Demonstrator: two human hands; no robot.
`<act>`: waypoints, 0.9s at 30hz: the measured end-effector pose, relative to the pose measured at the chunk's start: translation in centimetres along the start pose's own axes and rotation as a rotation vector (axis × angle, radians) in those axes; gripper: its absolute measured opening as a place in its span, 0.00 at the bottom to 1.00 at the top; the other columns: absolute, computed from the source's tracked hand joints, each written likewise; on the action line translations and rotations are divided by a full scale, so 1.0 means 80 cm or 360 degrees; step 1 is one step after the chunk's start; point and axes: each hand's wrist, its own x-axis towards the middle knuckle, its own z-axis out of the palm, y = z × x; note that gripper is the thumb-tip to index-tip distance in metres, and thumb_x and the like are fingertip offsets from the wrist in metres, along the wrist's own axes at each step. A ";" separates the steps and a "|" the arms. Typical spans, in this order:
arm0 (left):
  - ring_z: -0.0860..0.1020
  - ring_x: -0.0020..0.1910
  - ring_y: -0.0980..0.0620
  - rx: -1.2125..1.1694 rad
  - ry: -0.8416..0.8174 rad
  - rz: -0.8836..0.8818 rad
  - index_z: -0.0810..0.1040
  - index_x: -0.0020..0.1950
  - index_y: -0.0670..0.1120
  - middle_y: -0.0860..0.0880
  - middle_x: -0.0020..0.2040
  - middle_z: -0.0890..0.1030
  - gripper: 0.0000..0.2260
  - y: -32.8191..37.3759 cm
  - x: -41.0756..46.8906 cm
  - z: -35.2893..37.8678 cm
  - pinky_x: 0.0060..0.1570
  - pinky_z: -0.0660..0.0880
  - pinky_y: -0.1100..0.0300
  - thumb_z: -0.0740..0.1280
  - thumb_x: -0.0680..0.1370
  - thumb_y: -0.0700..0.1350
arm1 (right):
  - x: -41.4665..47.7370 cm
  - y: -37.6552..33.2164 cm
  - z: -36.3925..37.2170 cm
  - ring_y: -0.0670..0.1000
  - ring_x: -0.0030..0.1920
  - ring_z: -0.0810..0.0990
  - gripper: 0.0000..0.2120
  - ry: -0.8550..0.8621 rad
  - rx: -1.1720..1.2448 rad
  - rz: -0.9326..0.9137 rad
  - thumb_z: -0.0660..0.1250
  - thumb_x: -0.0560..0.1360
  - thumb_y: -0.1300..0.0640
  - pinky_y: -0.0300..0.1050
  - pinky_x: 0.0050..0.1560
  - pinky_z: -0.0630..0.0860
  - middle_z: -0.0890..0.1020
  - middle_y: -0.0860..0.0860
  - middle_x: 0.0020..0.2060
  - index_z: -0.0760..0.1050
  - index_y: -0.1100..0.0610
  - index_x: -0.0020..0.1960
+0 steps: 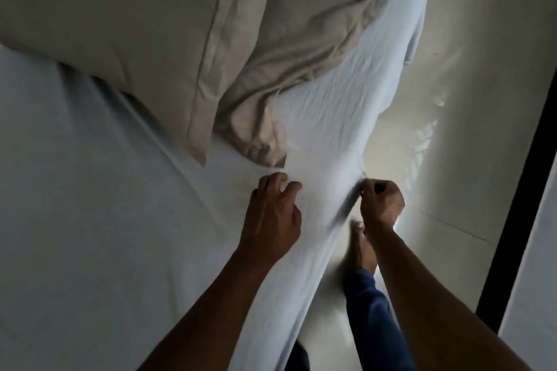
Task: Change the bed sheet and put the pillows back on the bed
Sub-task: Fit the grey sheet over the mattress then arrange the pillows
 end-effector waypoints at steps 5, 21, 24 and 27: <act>0.72 0.66 0.42 0.0060 -0.0096 -0.0025 0.77 0.65 0.45 0.43 0.66 0.73 0.18 0.048 0.099 0.003 0.58 0.77 0.46 0.66 0.75 0.40 | 0.058 -0.022 -0.005 0.53 0.37 0.86 0.09 -0.0433 0.0182 0.0179 0.69 0.73 0.49 0.55 0.46 0.84 0.85 0.49 0.33 0.82 0.53 0.38; 0.72 0.63 0.43 0.0080 -0.0019 -0.0037 0.76 0.61 0.46 0.44 0.63 0.74 0.15 0.156 0.299 0.016 0.54 0.78 0.48 0.67 0.74 0.40 | 0.244 -0.142 -0.060 0.56 0.39 0.80 0.11 -0.0380 -0.0002 -0.0017 0.65 0.75 0.52 0.49 0.35 0.76 0.81 0.53 0.34 0.75 0.57 0.37; 0.68 0.71 0.41 0.0143 -0.0098 0.0003 0.74 0.68 0.46 0.42 0.72 0.70 0.21 0.155 0.336 0.007 0.64 0.74 0.45 0.67 0.75 0.41 | 0.270 -0.157 -0.062 0.59 0.45 0.86 0.08 -0.0635 0.0346 0.0250 0.70 0.73 0.56 0.54 0.43 0.85 0.85 0.58 0.37 0.81 0.62 0.41; 0.61 0.78 0.41 0.0187 -0.0167 0.0051 0.70 0.75 0.48 0.42 0.79 0.63 0.27 0.151 0.382 0.005 0.72 0.66 0.43 0.68 0.76 0.43 | 0.318 -0.176 -0.069 0.53 0.43 0.86 0.13 -0.0337 0.0321 0.0081 0.69 0.69 0.46 0.58 0.46 0.84 0.85 0.48 0.40 0.79 0.51 0.51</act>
